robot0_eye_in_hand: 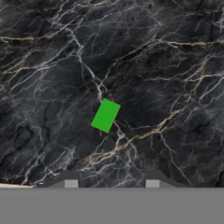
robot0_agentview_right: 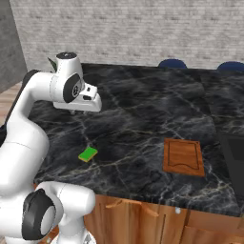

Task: Pick up the sponge from the counter and clean the cutting board by briefly scrubbing or pressing down on the cutting board. Once finished, release the sponge.

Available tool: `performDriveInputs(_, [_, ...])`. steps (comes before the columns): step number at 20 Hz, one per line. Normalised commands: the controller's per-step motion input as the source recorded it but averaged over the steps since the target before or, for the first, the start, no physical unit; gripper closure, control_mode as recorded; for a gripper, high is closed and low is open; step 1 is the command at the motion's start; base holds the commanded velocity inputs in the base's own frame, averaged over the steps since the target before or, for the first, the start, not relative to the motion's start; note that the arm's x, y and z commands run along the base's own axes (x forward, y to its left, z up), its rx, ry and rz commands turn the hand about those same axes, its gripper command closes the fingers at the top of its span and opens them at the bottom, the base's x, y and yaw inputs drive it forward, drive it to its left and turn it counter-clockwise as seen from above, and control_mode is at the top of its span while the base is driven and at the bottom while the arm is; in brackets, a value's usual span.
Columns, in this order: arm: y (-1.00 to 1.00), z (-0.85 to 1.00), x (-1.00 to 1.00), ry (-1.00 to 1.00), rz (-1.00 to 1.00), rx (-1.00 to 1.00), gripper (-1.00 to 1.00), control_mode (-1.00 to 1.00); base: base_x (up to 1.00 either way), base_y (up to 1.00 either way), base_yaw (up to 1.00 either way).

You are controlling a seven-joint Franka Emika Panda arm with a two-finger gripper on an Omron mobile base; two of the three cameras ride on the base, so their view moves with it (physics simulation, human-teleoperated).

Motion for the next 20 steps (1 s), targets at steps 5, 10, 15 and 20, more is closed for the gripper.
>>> performDriveInputs(5, [0.0,0.0,-0.05,-0.01,0.0,0.0,-1.0,-1.0,0.0,0.0,0.0])
performDriveInputs(10, [0.0,0.0,0.0,0.0,0.0,0.0,-1.0,1.0,-0.07,-0.4,-0.06])
performDriveInputs(15, [0.0,0.0,0.0,0.0,0.0,0.0,-1.0,1.0,-0.01,-0.75,-0.1])
performDriveInputs(20, [0.0,0.0,0.0,0.0,0.0,0.0,-1.0,1.0,0.38,-0.36,-0.02])
